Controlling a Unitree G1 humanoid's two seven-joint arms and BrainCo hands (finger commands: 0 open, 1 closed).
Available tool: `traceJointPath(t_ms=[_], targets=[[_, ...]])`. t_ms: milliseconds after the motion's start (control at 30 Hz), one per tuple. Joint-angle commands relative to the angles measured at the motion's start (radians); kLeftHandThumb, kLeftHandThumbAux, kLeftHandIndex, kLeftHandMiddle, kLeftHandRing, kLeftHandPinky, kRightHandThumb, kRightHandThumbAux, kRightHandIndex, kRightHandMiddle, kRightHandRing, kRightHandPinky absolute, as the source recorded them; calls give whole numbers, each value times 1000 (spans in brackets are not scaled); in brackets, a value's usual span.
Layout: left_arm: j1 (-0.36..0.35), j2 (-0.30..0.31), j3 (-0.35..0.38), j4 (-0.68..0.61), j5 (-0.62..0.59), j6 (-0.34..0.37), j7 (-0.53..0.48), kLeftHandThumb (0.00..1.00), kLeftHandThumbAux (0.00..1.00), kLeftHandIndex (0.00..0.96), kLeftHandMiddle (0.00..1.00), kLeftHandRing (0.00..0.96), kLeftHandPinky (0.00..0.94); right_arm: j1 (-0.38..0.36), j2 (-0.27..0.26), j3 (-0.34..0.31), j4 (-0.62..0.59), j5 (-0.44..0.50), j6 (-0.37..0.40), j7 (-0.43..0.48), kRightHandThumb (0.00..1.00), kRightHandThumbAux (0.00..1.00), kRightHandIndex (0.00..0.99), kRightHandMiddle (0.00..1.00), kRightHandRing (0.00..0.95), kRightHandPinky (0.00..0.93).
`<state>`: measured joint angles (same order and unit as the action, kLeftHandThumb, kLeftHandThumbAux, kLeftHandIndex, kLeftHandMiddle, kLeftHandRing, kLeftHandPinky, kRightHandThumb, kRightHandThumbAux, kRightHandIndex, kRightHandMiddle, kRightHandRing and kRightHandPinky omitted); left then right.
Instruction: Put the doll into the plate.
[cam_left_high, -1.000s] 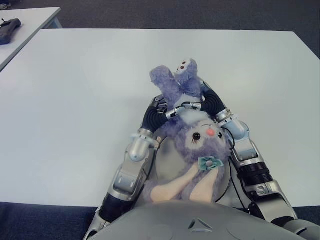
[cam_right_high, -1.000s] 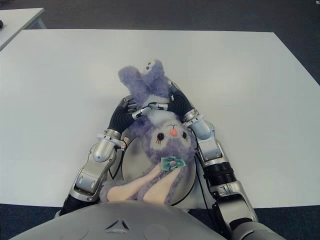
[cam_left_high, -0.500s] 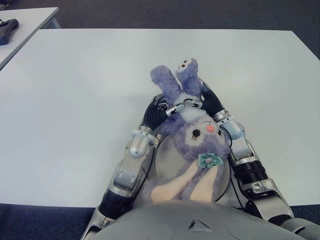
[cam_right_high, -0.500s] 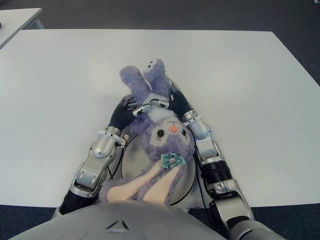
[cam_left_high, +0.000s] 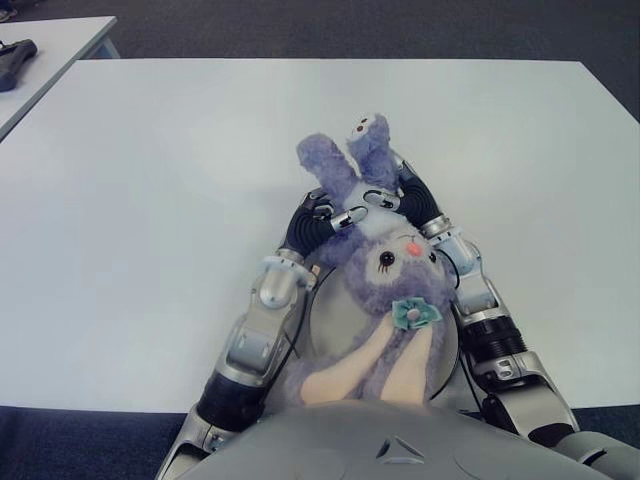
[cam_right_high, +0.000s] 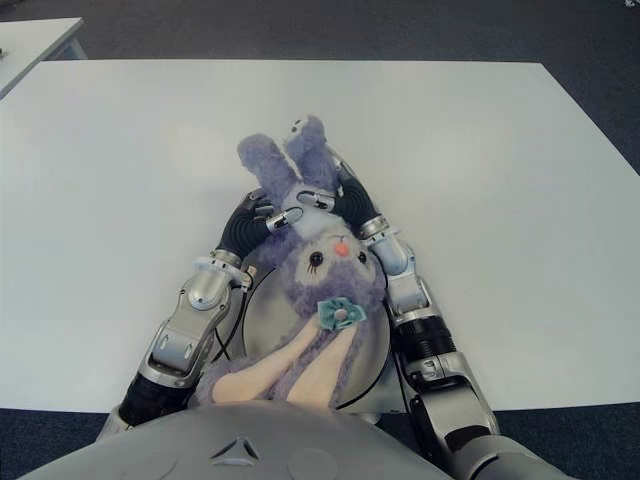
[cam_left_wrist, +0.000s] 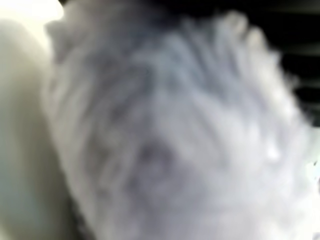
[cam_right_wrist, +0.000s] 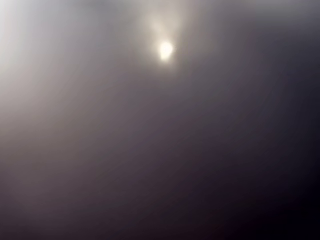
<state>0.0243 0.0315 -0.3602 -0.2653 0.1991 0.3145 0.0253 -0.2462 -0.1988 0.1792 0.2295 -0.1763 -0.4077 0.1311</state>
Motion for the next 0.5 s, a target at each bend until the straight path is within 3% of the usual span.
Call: traceJointPath(t_ms=[33,500], targets=[[4,6,-13,49,11,38,-32,0,482,0,0,0,0,3,23,18,37,-9,23,10,0,331,0,0,0,0],[-2,10,-2,33,11,45,-43,0,512,0,0,0,0,-10,21,20,37,-27,35,9,0,294,0,0,0,0]])
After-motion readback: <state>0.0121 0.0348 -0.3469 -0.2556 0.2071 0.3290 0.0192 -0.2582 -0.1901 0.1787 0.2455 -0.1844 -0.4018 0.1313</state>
